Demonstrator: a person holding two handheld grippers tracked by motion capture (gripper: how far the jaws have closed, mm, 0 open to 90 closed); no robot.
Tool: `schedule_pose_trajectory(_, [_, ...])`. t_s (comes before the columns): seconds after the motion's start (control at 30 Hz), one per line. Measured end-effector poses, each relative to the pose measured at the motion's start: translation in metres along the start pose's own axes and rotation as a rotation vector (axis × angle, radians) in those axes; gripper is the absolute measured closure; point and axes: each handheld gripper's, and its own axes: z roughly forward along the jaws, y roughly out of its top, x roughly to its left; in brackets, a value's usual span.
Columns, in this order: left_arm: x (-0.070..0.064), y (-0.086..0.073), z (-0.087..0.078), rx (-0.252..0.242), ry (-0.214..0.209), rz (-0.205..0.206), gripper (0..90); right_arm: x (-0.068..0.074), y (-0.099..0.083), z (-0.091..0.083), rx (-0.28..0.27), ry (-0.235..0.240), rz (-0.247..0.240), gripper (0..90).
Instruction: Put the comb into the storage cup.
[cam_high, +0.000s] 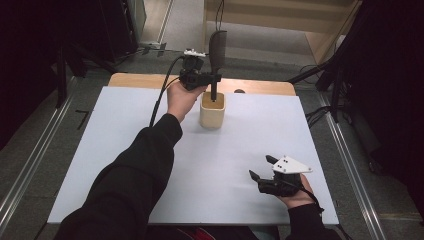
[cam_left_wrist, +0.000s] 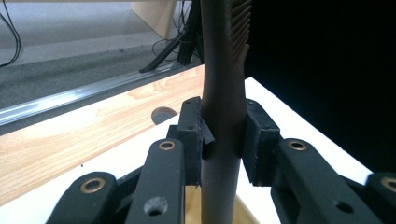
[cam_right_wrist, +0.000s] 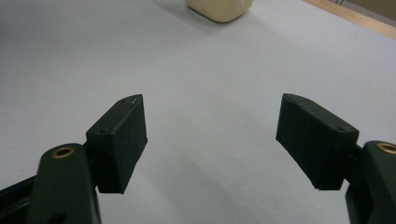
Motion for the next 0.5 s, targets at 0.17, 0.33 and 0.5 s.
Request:
schedule_pose_trajectory(0.17, [0.0,-0.003,0.002,0.017,0.001,0.011,72.4,0.0,0.0,0.0,0.003,0.001,-0.005,22.7])
schedule_pose_trajectory(0.33, [-0.002,-0.008,0.005,0.004,-0.013,-0.002,72.4,0.0,0.0,0.001,0.003,-0.001,-0.004,22.7])
schedule_pose_trajectory(0.5, [-0.002,-0.014,0.01,0.022,-0.011,0.003,72.4,0.0,0.0,0.0,0.002,0.003,-0.002,22.7])
